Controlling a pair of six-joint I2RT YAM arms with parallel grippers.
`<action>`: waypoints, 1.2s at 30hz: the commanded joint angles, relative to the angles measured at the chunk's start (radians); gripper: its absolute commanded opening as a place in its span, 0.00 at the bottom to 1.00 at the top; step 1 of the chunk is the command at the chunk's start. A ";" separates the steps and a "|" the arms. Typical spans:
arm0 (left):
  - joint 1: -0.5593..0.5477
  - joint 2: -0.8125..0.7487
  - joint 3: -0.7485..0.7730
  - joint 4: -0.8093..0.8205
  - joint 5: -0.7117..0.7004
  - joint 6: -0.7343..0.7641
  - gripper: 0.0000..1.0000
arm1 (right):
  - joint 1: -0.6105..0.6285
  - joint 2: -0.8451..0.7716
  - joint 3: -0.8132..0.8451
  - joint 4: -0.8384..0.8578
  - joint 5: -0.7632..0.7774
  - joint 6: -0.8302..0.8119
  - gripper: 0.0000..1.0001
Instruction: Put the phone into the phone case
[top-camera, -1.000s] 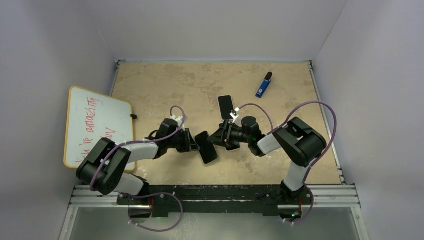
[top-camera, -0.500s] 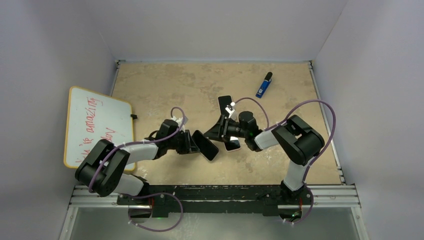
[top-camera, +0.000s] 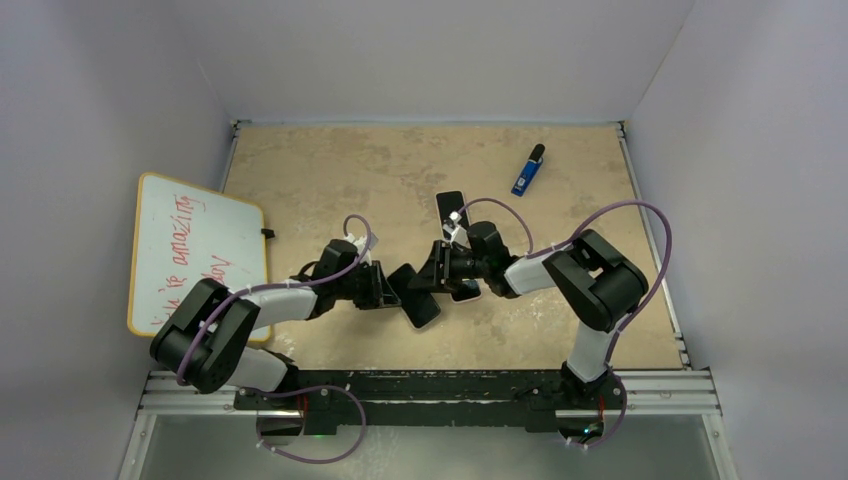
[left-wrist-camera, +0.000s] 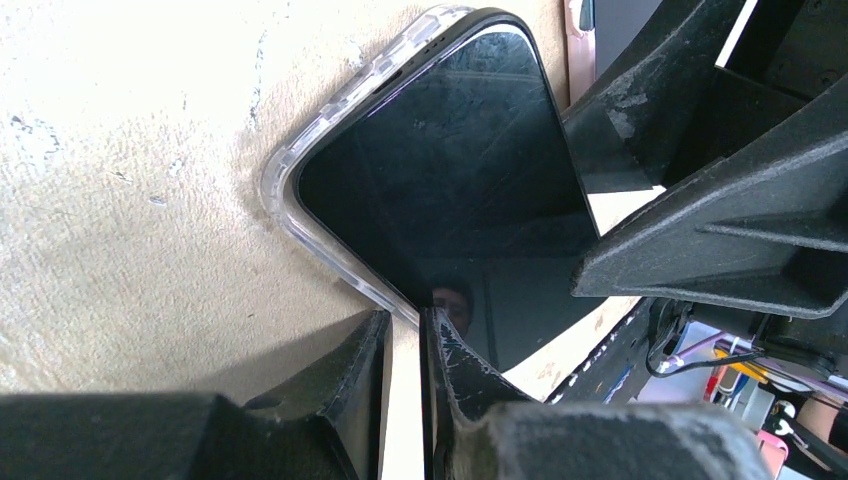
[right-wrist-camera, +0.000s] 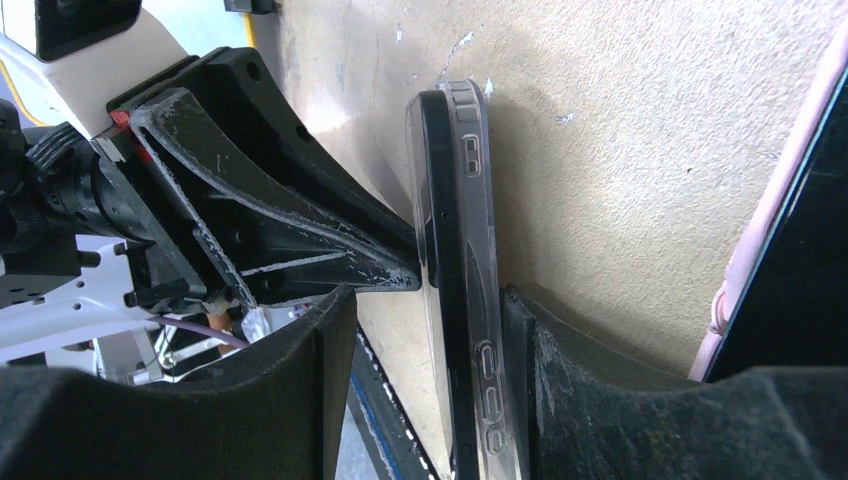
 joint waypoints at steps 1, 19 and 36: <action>-0.004 -0.016 0.011 0.043 0.013 0.019 0.18 | 0.015 -0.047 0.034 -0.004 -0.057 -0.014 0.55; -0.005 -0.011 -0.015 0.088 0.024 0.013 0.16 | 0.031 -0.048 0.034 -0.006 -0.047 0.006 0.47; -0.005 -0.008 -0.007 0.069 0.019 0.013 0.18 | 0.030 -0.054 -0.051 0.184 -0.090 0.132 0.39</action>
